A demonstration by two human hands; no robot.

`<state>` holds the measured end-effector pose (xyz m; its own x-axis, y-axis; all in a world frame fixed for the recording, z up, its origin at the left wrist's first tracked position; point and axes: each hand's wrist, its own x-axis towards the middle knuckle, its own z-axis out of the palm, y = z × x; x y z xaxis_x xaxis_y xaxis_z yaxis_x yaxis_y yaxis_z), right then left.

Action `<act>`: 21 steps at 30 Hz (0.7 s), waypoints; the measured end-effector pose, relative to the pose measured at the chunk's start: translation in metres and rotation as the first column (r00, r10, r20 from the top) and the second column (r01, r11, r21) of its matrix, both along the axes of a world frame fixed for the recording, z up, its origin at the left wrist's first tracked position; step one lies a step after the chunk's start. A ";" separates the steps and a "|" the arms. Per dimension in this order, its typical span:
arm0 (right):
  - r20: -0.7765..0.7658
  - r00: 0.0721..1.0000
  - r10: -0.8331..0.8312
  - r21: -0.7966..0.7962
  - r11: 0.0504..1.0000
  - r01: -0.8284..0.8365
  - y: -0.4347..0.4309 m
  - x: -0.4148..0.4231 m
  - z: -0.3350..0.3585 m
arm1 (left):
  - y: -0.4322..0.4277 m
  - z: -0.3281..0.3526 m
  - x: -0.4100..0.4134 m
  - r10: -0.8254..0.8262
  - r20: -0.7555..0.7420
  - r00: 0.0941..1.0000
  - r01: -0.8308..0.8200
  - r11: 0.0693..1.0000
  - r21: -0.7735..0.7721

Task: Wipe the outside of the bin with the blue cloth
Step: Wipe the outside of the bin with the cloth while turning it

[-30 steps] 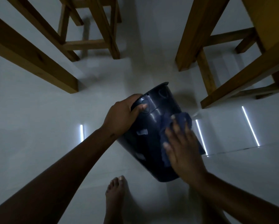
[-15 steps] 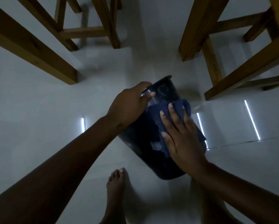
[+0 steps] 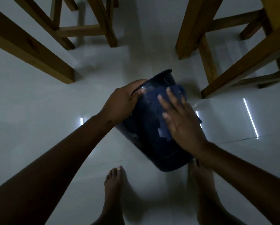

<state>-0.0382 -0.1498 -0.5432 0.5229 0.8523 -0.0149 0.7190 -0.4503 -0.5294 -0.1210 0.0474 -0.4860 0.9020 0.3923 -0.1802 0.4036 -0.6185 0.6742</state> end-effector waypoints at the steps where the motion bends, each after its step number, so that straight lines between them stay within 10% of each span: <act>1: -0.112 0.989 -0.097 0.024 0.995 0.100 0.000 0.013 -0.002 | -0.001 0.000 0.003 0.015 -0.017 1.000 -0.015 1.000 0.006; 4: -0.170 0.950 -0.262 -0.073 0.965 0.253 -0.011 0.004 0.001 | -0.003 -0.001 0.006 0.028 -0.050 0.998 -0.029 1.000 -0.004; 10: 0.120 0.990 0.071 -0.090 0.994 -0.061 -0.011 -0.033 0.000 | -0.001 -0.004 0.004 -0.025 0.004 1.000 0.025 0.999 0.025; 15: -0.244 0.936 -0.255 -0.008 0.965 0.261 0.001 0.011 -0.003 | -0.001 -0.007 0.007 0.033 -0.047 0.998 -0.029 0.997 0.065; 21: 0.058 0.998 0.005 -0.057 0.998 -0.002 -0.028 -0.030 -0.001 | 0.007 -0.001 -0.002 0.011 -0.051 0.999 -0.014 0.998 -0.059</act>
